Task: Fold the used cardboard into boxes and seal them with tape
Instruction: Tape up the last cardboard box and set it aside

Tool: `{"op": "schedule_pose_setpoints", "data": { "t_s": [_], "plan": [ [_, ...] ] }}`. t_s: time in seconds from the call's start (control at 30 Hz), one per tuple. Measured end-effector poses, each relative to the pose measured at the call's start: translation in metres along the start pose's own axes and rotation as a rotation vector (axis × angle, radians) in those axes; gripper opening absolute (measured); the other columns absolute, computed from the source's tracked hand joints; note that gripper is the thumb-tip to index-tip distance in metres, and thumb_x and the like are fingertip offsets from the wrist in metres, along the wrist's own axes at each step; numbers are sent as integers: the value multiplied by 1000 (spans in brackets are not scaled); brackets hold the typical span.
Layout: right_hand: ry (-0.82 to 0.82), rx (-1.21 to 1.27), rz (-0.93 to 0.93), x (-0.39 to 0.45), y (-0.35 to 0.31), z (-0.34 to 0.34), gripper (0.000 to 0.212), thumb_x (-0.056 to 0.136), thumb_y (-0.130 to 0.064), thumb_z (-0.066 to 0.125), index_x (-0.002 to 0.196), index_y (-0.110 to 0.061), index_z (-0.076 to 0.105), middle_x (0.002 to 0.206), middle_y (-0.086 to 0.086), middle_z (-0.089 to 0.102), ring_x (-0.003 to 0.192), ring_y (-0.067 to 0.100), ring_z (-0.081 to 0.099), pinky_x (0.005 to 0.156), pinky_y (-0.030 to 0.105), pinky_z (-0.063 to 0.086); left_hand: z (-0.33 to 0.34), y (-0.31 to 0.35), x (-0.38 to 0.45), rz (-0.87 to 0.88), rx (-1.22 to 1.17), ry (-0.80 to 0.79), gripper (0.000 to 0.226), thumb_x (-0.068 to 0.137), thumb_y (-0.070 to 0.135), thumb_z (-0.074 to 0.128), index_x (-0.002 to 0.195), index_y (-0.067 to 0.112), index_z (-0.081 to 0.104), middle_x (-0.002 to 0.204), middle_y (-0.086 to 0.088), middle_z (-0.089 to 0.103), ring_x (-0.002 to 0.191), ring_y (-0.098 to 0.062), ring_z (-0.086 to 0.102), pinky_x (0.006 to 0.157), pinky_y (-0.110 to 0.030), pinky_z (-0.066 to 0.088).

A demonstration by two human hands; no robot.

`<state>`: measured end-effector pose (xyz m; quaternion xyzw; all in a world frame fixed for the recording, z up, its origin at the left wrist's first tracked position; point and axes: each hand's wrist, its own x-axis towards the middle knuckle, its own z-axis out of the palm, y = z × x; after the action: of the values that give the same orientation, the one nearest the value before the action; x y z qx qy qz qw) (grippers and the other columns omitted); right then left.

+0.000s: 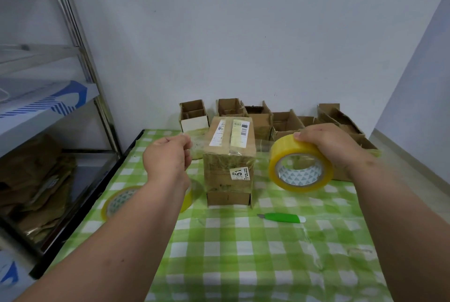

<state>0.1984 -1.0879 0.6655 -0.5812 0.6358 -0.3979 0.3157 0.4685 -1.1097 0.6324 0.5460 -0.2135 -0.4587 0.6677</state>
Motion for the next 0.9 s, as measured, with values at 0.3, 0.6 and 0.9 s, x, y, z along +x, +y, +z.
{"op": "schedule_pose_setpoints", "data": {
  "t_s": [0.3,0.6,0.9],
  "plan": [
    [-66,-172,46,19,-9,3,14,91,-32,64,94,-22,74,97,0,66,92,21,61,73,32,43,-6,-8,14,-41,18,11,7,80,6,71,76,6,65,71,-8,68,50,-10,52,47,-20,43],
    [-91,-168,119,16,-4,13,28,91,-28,63,97,-1,71,92,9,68,80,24,62,68,32,45,-9,-21,22,-92,53,31,11,81,6,70,73,5,63,67,-8,66,42,-7,49,41,-18,41],
    [-92,-138,242,13,13,38,14,91,-25,58,82,-15,58,86,10,54,78,26,51,74,37,38,-12,-38,19,-245,107,-15,9,81,7,70,74,4,66,63,-8,66,45,-14,45,47,-23,40]
  ]
}}
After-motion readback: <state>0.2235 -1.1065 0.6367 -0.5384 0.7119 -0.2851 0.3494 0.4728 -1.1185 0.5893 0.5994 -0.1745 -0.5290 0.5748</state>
